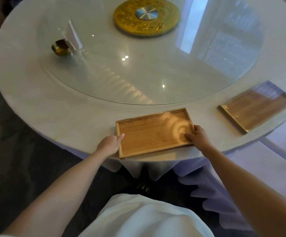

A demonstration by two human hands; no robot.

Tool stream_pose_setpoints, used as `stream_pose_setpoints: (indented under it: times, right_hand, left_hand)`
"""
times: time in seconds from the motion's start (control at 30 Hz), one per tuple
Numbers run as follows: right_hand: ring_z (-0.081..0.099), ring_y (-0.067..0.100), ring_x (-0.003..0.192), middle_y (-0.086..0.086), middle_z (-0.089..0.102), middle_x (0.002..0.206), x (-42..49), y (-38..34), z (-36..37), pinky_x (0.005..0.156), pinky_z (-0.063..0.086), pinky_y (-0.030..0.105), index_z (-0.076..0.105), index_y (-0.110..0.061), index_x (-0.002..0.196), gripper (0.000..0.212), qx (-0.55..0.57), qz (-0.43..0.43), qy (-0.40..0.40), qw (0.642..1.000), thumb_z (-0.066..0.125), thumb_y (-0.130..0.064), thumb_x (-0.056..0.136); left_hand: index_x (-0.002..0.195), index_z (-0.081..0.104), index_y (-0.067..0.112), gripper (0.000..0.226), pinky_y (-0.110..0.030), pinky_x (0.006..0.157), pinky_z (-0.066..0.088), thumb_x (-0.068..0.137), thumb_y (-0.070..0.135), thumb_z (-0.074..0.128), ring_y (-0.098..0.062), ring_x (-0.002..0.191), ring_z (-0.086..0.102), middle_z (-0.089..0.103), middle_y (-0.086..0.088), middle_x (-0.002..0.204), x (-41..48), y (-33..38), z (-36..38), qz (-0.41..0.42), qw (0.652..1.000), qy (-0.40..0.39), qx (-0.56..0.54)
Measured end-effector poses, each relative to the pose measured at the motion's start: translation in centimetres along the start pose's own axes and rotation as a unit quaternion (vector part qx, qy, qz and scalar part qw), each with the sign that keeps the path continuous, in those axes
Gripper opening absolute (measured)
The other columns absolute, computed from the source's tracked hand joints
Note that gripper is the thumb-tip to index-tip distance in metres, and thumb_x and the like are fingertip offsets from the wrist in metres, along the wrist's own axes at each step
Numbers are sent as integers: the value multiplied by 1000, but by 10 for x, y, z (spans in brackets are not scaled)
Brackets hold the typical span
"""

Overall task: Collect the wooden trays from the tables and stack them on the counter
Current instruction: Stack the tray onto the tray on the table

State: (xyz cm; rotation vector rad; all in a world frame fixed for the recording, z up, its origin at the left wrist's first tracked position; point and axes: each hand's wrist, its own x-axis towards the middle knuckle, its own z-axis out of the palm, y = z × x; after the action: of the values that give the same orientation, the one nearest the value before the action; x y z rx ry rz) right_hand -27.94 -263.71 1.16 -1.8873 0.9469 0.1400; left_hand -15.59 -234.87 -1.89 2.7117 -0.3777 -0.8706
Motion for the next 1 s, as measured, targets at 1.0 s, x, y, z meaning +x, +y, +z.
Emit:
stream_pose_setpoints:
  times: [1.0]
  right_hand:
    - [53, 15, 92, 11, 55, 114, -2, 19, -1, 65, 41, 17, 40, -4, 130, 44, 57, 18, 1, 998, 53, -15, 90]
  left_hand:
    - [101, 62, 3, 65, -39, 87, 52, 94, 50, 17, -26, 92, 64, 68, -15, 100, 4, -2, 1, 30, 995, -70, -63]
